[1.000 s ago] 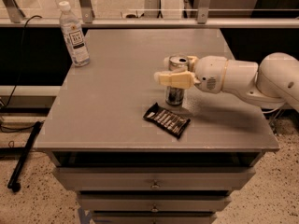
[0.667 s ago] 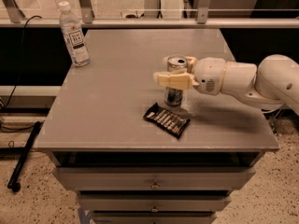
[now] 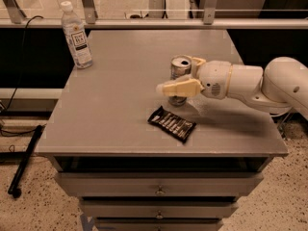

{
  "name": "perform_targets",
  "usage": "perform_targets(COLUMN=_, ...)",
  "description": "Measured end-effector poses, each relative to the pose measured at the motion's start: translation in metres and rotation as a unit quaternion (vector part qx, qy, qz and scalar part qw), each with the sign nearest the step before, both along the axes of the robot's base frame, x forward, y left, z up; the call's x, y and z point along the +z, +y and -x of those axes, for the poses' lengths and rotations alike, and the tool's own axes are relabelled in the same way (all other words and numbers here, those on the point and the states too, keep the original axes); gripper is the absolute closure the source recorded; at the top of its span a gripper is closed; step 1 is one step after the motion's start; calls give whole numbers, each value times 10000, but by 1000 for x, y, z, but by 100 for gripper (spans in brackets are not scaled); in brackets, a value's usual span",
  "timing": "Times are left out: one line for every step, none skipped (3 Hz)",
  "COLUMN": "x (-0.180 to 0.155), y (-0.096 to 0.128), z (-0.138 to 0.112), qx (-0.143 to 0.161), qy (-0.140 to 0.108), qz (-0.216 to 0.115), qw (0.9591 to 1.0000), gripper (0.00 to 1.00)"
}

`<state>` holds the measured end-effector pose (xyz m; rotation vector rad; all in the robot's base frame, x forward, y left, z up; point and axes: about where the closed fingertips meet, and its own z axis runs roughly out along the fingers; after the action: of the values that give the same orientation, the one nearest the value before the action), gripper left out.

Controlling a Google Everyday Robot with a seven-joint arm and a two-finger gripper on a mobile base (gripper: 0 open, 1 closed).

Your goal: Move redbull can near rxbar chocolate

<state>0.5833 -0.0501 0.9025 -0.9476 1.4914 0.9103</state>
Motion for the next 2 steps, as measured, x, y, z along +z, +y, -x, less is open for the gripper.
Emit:
perform_targets(x=5, y=-7, z=8, qx=24, qy=-160, qz=37, qw=9999, gripper=0)
perform_targets(x=21, y=-41, z=9, qx=-79, qy=-356, qz=190, qw=9992, gripper=0)
